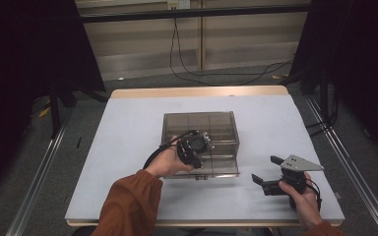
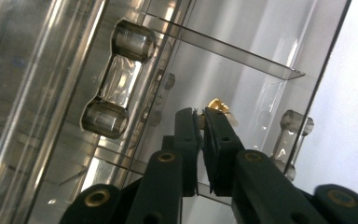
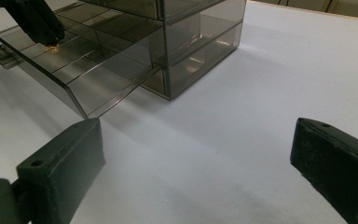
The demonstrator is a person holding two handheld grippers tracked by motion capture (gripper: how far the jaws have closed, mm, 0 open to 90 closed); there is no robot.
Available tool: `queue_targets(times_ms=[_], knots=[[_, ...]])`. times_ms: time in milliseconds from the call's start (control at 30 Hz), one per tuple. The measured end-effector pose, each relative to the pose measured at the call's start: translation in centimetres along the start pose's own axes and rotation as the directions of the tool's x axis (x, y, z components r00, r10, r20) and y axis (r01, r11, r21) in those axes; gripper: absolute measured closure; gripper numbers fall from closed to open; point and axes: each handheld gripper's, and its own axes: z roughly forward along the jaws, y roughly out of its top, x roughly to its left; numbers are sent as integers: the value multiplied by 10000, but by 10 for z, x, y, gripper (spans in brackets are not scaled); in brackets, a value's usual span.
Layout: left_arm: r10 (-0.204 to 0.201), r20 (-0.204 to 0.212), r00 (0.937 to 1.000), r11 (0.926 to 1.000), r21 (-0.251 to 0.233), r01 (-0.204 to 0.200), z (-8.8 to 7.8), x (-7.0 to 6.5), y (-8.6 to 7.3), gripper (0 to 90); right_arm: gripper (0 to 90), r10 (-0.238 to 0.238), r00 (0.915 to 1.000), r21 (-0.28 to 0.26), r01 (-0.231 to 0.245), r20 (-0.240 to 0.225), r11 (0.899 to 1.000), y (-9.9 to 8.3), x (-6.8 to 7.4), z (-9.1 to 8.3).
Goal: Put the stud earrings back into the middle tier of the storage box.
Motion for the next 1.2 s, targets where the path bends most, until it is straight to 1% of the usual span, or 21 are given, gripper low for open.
queue_targets(times_ms=[133, 200, 333, 433, 467, 500, 533, 567, 700, 733, 800, 833, 867, 900, 933, 1000, 1033, 1067, 1100, 1167, 1200], knots=[[-22, 76, 10000, 9998, -205, 24, -2, 0, -1, 786, 20, -7, 10000, -5, 7, 32, 10000, 0, 0, 0], [1, 47, 10000, 9996, -277, 0, -5, 0, -3, 740, 20, -3, 10000, -6, 3, 3, 10000, 0, 0, 0], [-360, 8, 9993, 9971, -673, 360, -11, 0, -9, 670, 20, -17, 10000, -4, 17, 7, 10000, 0, 0, 0], [-486, 35, 9988, 9948, -892, 487, -14, 1, -13, 615, 21, -1, 10000, -5, 1, 5, 10000, 0, 0, 0], [-626, 154, 9979, 9908, -1195, 640, -19, 3, -17, 582, 20, -7, 10000, -12, 7, 13, 10000, 0, 0, 0], [-626, 154, 9979, 9908, -1195, 640, -19, 3, -17, 555, 20, -7, 10000, -12, 7, 13, 10000, 0, 0, 0], [-808, 273, 9964, 9835, -1599, 841, -23, 3, -22, 545, 20, 5, 10000, 3, -5, 13, 10000, 0, 0, 0], [-808, 273, 9964, 9835, -1599, 841, -23, 3, -22, 510, 20, 6, 10000, -3, -6, 3, 10000, 0, 0, 0], [-988, 279, 9947, 9723, -2102, 1025, -31, 4, -34, 440, 21, -5, 10000, -10, 5, 27, 10000, 0, 0, 0], [-1091, 247, 9937, 9697, -2170, 1119, -32, 4, -37, 374, 20, -6, 10000, -8, 6, -6, 10000, 0, 0, 0], [-1365, 289, 9902, 9567, -2555, 1393, -34, 6, -44, 312, 20, 20, 10000, -24, -20, 34, 10000, 0, 0, 0], [-1422, 366, 9892, 9525, -2668, 1468, -35, 7, -48, 312, 20, 20, 10000, -24, -20, 34, 10000, 0, 0, 0], [-1526, 379, 9876, 9466, -2815, 1571, -36, 8, -52, 267, 20, 21, 10000, -16, -21, 22, 10000, 0, -1, 0], [-1708, 385, 9846, 9374, -3014, 1744, -37, 10, -60, 252, 20, 23, 10000, -16, -23, 29, 10000, 0, -1, 0], [-1708, 385, 9846, 9374, -3014, 1744, -37, 10, -60, 242, 20, 23, 10000, -16, -23, 29, 10000, 0, -1, 0], [-1775, 324, 9836, 9301, -3212, 1784, -42, 12, -70, 224, 20, 58, 10000, -9, -58, 17, 10000, 0, -1, 0], [-1775, 324, 9836, 9301, -3212, 1784, -42, 12, -70, 221, 20, 50, 10000, -10, -50, 19, 10000, 0, -1, 0], [-1926, 279, 9809, 9228, -3348, 1907, -43, 11, -72, 212, 20, 65, 10000, -13, -65, 21, 10000, 0, -1, 0], [-1845, 96, 9828, 9261, -3332, 1771, -46, 11, -76, 210, 20, 58, 10000, -11, -58, 22, 10000, 0, -1, 0], [-2070, 116, 9783, 9039, -3803, 1957, -50, 9, -85, 203, 20, 57, 10000, -12, -57, 19, 10000, 0, -1, 0], [-2220, 84, 9750, 8965, -3914, 2075, -52, 8, -88, 201, 20, 53, 10000, -15, -53, 21, 10000, 0, -1, 0]])
